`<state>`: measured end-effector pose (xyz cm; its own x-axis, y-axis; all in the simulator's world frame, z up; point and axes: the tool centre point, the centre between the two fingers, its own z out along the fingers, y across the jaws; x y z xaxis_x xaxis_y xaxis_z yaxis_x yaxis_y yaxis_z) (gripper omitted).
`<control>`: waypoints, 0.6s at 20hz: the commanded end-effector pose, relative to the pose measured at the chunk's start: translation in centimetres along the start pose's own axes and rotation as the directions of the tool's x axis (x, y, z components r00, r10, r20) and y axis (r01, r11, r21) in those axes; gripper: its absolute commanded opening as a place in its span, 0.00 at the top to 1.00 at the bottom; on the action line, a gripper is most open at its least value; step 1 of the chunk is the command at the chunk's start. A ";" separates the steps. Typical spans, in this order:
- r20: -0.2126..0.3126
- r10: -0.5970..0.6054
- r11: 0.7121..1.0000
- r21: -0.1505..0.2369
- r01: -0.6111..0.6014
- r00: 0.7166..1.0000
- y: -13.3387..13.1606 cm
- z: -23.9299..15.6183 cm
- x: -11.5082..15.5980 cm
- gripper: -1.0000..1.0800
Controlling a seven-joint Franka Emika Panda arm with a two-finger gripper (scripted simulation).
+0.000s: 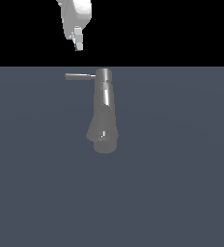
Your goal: Turn on the faucet by rotating a designated handle.
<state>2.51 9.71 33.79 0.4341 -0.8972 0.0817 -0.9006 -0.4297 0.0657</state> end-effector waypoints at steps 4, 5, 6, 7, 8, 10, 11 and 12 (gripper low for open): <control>0.013 0.106 0.994 0.006 -0.106 0.994 -2.8 2.6 -0.8 1.00; 0.016 0.125 0.992 0.007 -0.125 0.992 -3.3 3.1 -0.9 1.00; 0.019 0.144 0.989 0.008 -0.144 0.989 -3.8 3.5 -1.1 1.00; 0.023 0.163 0.986 0.009 -0.164 0.986 -4.3 4.0 -1.2 1.00; 0.027 0.182 0.983 0.009 -0.182 0.983 -4.7 4.5 -1.4 1.00; 0.034 0.216 0.976 0.010 -0.217 0.976 -5.6 5.4 -1.7 1.00; 0.038 0.232 0.973 0.010 -0.232 0.972 -6.0 5.8 -1.9 1.00; 0.041 0.247 0.969 0.010 -0.247 0.968 -6.3 6.2 -2.0 1.00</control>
<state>6.74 13.20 27.71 0.2230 -0.9731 0.0586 -0.9746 -0.2211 0.0368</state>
